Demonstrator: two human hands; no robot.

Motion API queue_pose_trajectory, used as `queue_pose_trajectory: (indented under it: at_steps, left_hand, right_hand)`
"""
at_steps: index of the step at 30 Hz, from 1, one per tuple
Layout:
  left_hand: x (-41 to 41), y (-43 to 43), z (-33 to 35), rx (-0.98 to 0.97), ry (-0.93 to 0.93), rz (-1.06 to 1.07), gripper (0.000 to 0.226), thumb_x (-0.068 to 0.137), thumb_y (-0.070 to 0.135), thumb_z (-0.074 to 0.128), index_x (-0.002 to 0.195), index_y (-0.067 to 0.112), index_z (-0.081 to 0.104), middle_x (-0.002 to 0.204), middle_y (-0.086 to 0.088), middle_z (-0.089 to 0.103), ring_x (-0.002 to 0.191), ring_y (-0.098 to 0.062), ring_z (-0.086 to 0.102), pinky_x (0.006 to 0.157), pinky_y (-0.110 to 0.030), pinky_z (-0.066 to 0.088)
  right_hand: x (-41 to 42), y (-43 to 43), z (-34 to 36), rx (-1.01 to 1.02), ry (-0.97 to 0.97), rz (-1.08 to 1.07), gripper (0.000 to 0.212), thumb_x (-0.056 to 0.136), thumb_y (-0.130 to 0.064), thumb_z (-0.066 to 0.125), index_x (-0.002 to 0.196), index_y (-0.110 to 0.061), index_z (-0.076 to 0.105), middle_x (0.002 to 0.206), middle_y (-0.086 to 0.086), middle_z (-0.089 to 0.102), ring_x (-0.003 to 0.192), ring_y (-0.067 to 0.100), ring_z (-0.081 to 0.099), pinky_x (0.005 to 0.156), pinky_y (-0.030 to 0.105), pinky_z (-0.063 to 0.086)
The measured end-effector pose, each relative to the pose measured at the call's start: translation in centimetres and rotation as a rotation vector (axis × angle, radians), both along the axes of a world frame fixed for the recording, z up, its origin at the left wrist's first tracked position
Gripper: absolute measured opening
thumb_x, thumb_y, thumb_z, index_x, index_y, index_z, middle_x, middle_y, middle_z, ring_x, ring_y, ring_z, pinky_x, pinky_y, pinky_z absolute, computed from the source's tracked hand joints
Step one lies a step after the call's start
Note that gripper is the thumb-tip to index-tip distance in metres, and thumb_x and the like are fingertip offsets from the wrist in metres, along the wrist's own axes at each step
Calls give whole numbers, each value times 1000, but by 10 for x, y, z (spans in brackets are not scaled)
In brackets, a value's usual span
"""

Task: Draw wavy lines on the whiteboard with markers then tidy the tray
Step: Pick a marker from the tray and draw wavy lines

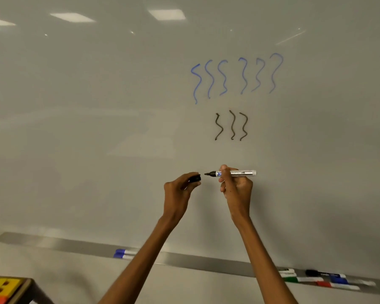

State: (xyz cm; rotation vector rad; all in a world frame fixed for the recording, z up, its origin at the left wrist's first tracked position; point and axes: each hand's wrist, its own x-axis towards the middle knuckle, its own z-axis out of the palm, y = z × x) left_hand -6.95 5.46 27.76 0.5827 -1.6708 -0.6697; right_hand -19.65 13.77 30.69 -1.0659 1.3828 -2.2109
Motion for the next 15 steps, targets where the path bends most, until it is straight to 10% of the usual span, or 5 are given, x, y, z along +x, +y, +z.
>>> queue_pose_trajectory:
  at_steps: [15]
  left_hand:
    - [3,18,-11,-88,-260,-20,27,82,11,76,109,12,73,99,2,75,91,-3,67,81,-15,52]
  right_hand:
    - [6,8,-29,146,32,28,23,91,-31,65,80,-11,70,65,7,65,55,15,57,52,25,47]
